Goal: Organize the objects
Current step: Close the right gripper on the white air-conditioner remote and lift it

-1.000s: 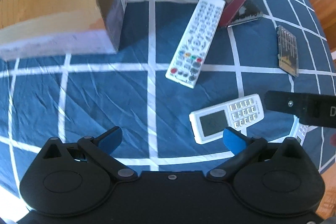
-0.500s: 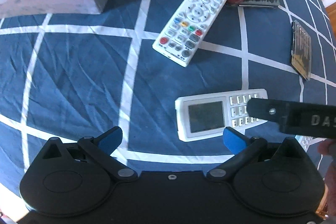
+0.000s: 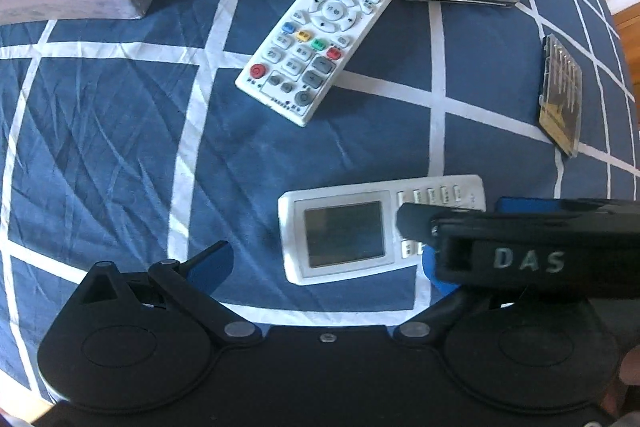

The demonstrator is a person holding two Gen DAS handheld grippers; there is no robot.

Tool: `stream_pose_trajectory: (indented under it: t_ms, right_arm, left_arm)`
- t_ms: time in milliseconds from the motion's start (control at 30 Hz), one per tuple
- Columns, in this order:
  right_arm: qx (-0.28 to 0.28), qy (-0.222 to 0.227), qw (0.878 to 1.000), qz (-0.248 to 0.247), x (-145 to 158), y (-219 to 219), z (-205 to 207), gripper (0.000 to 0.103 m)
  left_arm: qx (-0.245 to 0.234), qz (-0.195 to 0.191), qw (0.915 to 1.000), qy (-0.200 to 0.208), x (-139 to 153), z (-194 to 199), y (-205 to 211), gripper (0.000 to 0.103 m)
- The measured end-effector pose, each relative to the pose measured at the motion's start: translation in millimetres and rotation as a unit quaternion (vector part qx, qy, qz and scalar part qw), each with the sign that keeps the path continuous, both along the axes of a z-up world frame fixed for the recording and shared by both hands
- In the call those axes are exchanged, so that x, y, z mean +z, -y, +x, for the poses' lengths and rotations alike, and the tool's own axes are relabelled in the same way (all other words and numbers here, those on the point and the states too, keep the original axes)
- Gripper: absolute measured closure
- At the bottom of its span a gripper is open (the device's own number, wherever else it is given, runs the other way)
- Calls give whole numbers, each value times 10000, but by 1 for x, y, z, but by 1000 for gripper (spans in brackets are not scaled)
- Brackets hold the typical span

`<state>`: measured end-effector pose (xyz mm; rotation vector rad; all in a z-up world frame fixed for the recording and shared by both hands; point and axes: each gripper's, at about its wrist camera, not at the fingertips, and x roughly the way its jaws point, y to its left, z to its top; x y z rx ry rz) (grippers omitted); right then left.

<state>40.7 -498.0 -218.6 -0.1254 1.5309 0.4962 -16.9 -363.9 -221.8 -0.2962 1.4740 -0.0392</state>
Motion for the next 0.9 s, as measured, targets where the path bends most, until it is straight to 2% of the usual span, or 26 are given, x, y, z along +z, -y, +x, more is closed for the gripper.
stream_pose_trajectory:
  t_ms: [100,467,567,900]
  right_arm:
    - [17,0,10000,6,-2,-1,1,18]
    - [117,-72,9999,90,-1,-5,3,29]
    - [28,-154,9997,200,-3,-3,4,34]
    - [23,-96,9997,232,-1,-3,1,35]
  left_arm:
    - [-18,-12,10000,15,-1,2,3,4]
    - [50,-254,9997,-56,-6,5,6,21]
    - [40,-240,9997,-81,-7,6,6,23]
    - [-63,-214,9997,-95,-5,2,5,23]
